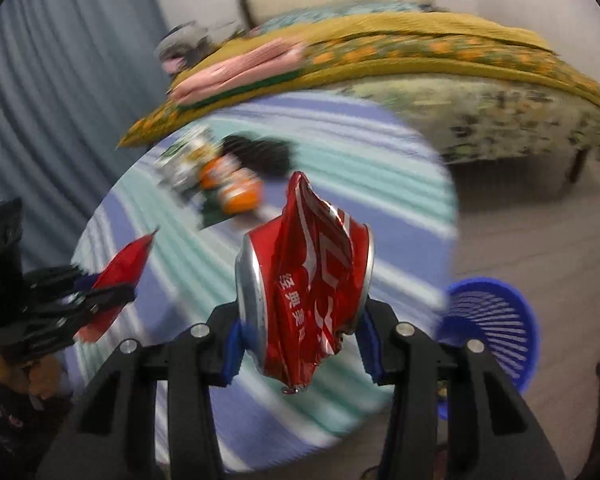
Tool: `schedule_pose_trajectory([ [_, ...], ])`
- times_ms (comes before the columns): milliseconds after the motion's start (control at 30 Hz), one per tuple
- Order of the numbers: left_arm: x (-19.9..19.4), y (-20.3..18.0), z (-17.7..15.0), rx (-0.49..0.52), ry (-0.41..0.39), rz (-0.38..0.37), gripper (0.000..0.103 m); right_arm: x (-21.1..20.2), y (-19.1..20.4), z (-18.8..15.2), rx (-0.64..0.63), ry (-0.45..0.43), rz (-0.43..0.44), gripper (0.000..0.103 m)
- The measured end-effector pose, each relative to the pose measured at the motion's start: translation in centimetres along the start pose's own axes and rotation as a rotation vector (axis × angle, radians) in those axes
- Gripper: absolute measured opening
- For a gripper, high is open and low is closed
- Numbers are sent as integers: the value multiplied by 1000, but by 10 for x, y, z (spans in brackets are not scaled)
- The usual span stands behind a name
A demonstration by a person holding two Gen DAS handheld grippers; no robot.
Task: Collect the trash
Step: 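Carry the red bag and red can to the wastebasket and open both tools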
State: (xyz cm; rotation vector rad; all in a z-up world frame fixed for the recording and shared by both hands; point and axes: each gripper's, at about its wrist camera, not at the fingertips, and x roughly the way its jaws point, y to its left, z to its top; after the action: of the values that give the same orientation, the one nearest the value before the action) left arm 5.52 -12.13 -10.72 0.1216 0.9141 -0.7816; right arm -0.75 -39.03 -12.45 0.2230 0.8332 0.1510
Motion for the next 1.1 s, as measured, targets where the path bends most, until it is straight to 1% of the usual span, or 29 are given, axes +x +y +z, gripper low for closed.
schedule_pose_trajectory([
  [100,16,-42,21,51,12,-60,23,-17,-41,1,58,-22,-67,45],
  [233,44,-97,45,123,27,-114,23,-30,-90,-4,120,-30,-139,45],
  [367,92,-144,67,155,74,-165,23,-27,-133,-18,189,-7,-194,45],
  [567,162,-189,84,184,146,-180,23,-15,-198,-43,311,22,-236,45],
  [733,211,-201,91,179,186,-157,24,-5,-234,-54,396,27,-215,47],
  [767,222,-204,93,178,193,-150,25,-1,-240,-55,411,29,-211,47],
  [833,240,-209,97,172,188,-140,45,3,-247,-58,431,29,-213,67],
  [867,243,-208,98,168,181,-136,64,3,-252,-61,441,18,-216,83],
  [900,244,-208,100,159,162,-122,72,2,-256,-62,446,15,-224,84],
  [933,242,-208,101,153,148,-116,74,0,-260,-63,453,14,-237,84],
  [1000,232,-204,104,149,114,-125,82,-8,-266,-65,479,-12,-245,84],
  [1033,220,-202,105,152,79,-120,84,-10,-268,-65,486,-23,-249,84],
  [1100,196,-200,102,166,7,-108,95,-17,-267,-64,491,-58,-267,87],
])
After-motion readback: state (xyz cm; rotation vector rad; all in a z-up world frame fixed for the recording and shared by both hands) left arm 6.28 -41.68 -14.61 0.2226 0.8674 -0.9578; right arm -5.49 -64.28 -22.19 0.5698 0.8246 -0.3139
